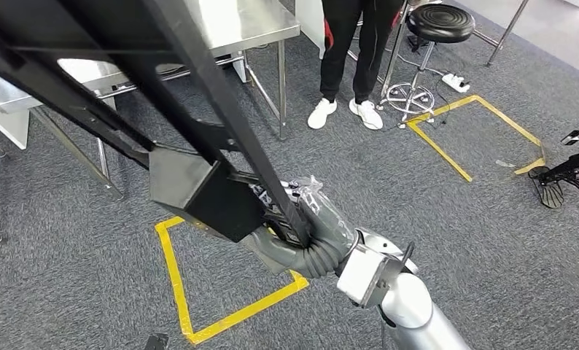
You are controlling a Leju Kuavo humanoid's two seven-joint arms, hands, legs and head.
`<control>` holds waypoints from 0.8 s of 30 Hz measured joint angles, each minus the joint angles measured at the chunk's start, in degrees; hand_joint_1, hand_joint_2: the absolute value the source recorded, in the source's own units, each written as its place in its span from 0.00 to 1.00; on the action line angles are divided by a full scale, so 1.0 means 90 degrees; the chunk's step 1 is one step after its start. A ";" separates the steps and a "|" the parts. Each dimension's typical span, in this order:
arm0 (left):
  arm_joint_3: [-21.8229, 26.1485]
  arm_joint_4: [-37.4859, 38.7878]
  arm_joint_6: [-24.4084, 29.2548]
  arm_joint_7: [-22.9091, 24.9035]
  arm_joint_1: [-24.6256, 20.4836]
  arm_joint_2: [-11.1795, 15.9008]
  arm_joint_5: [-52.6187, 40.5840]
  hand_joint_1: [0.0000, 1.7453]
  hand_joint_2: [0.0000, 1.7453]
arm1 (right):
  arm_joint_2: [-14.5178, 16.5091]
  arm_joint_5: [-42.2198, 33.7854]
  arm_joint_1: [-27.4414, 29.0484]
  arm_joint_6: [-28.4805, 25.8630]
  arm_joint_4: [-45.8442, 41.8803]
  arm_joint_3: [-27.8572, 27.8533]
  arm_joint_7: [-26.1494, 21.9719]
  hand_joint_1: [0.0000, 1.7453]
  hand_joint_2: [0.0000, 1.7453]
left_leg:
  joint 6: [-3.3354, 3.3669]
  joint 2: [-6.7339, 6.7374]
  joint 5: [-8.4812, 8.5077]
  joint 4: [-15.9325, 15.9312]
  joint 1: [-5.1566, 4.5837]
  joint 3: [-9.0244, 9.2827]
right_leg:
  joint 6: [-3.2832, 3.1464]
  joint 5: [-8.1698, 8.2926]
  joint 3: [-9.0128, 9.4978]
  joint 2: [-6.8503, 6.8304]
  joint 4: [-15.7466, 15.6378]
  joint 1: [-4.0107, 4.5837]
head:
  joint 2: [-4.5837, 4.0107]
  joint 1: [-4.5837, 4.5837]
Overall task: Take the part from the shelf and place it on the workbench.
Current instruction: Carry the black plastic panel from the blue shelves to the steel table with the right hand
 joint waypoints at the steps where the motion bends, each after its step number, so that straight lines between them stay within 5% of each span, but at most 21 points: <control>1: -0.0001 0.0000 0.0002 -0.0002 0.0010 0.0004 -0.0001 0.00 1.00 | 0.0012 0.0002 -0.0002 -0.0003 -0.0001 -0.0001 0.0000 1.00 1.00 | -0.0024 0.0069 -0.0029 0.0031 -0.0001 -0.0010 | -0.0046 0.0012 0.0003 -0.0007 -0.0006 -0.0014 | 0.0000 -0.0003; 4: -0.0002 -0.0002 -0.0005 -0.0014 -0.0001 0.0003 -0.0001 0.00 1.00 | 0.0044 0.0001 -0.0001 -0.0010 -0.0002 -0.0002 -0.0005 1.00 1.00 | -0.0110 0.0453 -0.0479 0.0771 0.0009 -0.0341 | -0.0171 0.0011 0.0023 -0.0066 -0.0019 -0.0038 | 0.0000 -0.0038; 6: -0.0002 -0.0002 -0.0013 -0.0029 -0.0003 -0.0001 -0.0001 0.00 1.00 | 0.0048 0.0001 0.0009 -0.0012 -0.0001 0.0001 -0.0007 1.00 1.00 | -0.0152 0.0568 -0.0820 0.1578 0.0039 -0.0748 | -0.0198 0.0001 0.0024 -0.0120 -0.0017 -0.0020 | 0.0000 -0.0046; 7: -0.0002 -0.0002 -0.0019 -0.0040 0.0002 -0.0002 -0.0001 0.00 1.00 | 0.0047 0.0001 0.0013 -0.0012 -0.0001 0.0002 -0.0007 1.00 1.00 | -0.0160 0.0582 -0.0846 0.1773 0.0048 -0.0856 | -0.0201 -0.0002 0.0025 -0.0142 -0.0017 -0.0014 | 0.0000 -0.0046; 9: -0.0002 -0.0002 -0.0030 -0.0066 0.0008 0.0002 -0.0001 0.00 1.00 | 0.0050 0.0001 0.0013 -0.0012 -0.0002 0.0003 -0.0007 1.00 1.00 | -0.0143 0.0595 -0.0558 0.1438 0.0054 -0.0697 | -0.0204 -0.0009 0.0040 -0.0174 -0.0017 -0.0011 | 0.0000 -0.0046; 11: -0.0001 -0.0002 -0.0033 -0.0087 0.0000 0.0012 0.0000 0.00 1.00 | 0.0057 0.0001 0.0005 -0.0012 -0.0002 0.0003 -0.0007 1.00 1.00 | -0.0087 0.0642 -0.0173 0.0555 0.0036 -0.0230 | -0.0187 -0.0024 0.0058 -0.0188 -0.0015 0.0009 | 0.0000 -0.0046; 13: 0.0000 -0.0004 -0.0031 -0.0105 -0.0008 0.0016 0.0006 0.00 1.00 | 0.0064 0.0001 -0.0002 -0.0013 -0.0002 0.0004 -0.0007 1.00 1.00 | -0.0069 0.0677 -0.0046 0.0055 0.0008 0.0030 | -0.0167 -0.0054 0.0051 -0.0195 -0.0001 0.0058 | 0.0000 -0.0040; 16: 0.0003 -0.0005 -0.0020 -0.0126 -0.0002 0.0016 0.0027 0.00 1.00 | 0.0063 0.0001 -0.0007 -0.0014 -0.0002 0.0004 -0.0007 1.00 1.00 | -0.0098 0.0651 -0.0044 0.0004 -0.0019 0.0041 | -0.0165 -0.0068 0.0054 -0.0213 -0.0015 0.0079 | 0.0000 -0.0037; 24: 0.0002 -0.0005 -0.0015 -0.0160 -0.0001 0.0025 0.0006 0.00 1.00 | 0.0062 0.0001 -0.0051 -0.0019 -0.0002 0.0005 -0.0007 1.00 1.00 | -0.0014 0.0621 -0.0049 0.0008 -0.0055 0.0034 | -0.0098 -0.0029 0.0088 -0.0228 -0.0086 0.0048 | 0.0000 -0.0036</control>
